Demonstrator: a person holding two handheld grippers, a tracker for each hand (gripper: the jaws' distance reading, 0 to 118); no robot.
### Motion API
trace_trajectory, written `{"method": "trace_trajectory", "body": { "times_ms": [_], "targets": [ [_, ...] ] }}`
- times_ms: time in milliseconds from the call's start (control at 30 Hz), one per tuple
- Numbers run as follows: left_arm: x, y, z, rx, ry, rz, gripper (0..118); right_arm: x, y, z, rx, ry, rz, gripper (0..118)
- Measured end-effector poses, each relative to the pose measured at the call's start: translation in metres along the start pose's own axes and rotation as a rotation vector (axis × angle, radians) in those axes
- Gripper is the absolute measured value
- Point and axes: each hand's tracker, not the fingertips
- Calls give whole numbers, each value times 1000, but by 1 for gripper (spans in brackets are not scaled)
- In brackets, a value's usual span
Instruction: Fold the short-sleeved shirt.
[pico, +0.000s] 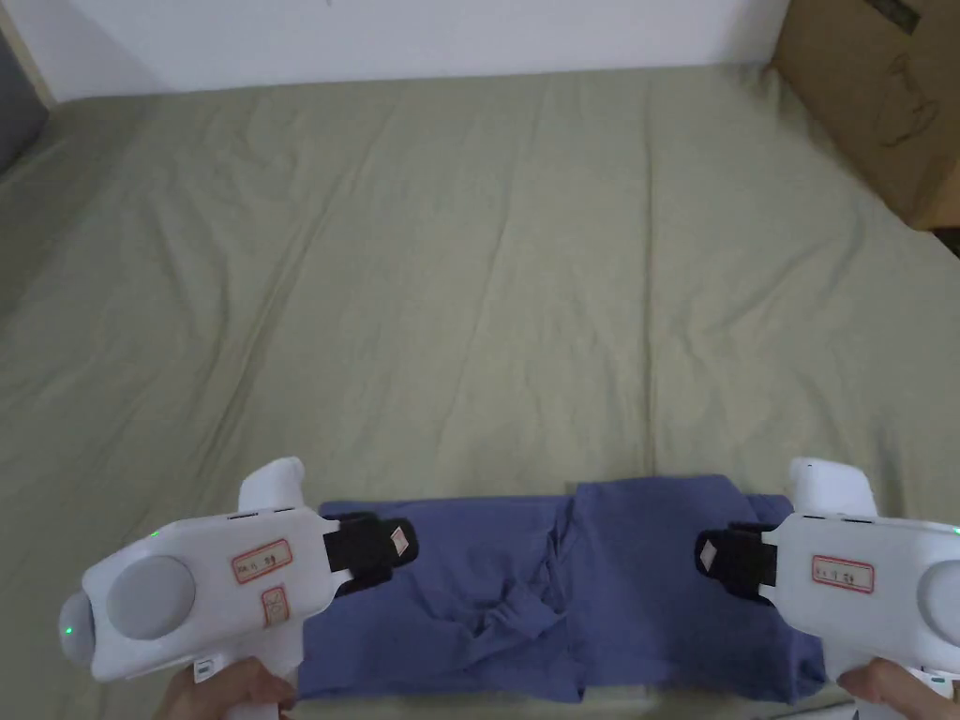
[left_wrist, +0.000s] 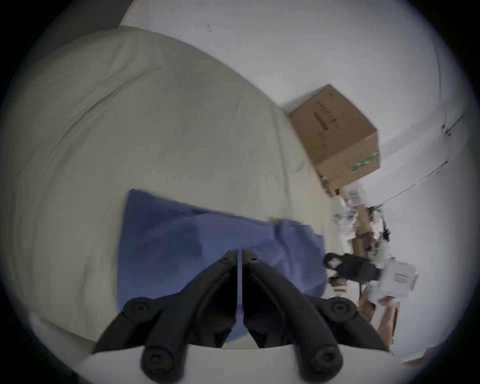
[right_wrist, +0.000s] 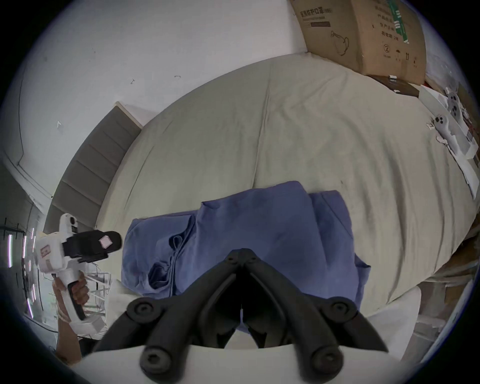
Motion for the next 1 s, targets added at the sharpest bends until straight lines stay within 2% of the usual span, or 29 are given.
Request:
{"method": "trace_trajectory", "body": {
  "times_ms": [100,233,500,667,800,900,1000],
  "targets": [
    [-3,-12,-21,-74,-38,38,3,-1,0,-2,-6,13,8,0],
    [17,-35,-47,-166,-43,-52,3,2,0,-2,-7,18,3,0],
    [41,-50,-59,-229,-115,-111,3,19,0,0,-2,9,-18,0],
    [45,-56,-55,-259,-190,-72,3,26,-2,-1,1,-10,-51,0],
    [50,-72,-71,-323,-145,-84,3,27,-5,-3,-7,-20,-58,0],
    [53,-78,-75,-338,-178,-110,3,28,-6,-2,-7,-22,-70,0],
    [48,-71,-73,-336,-180,-65,3,26,-6,2,-2,-25,-65,0]
  ]
}}
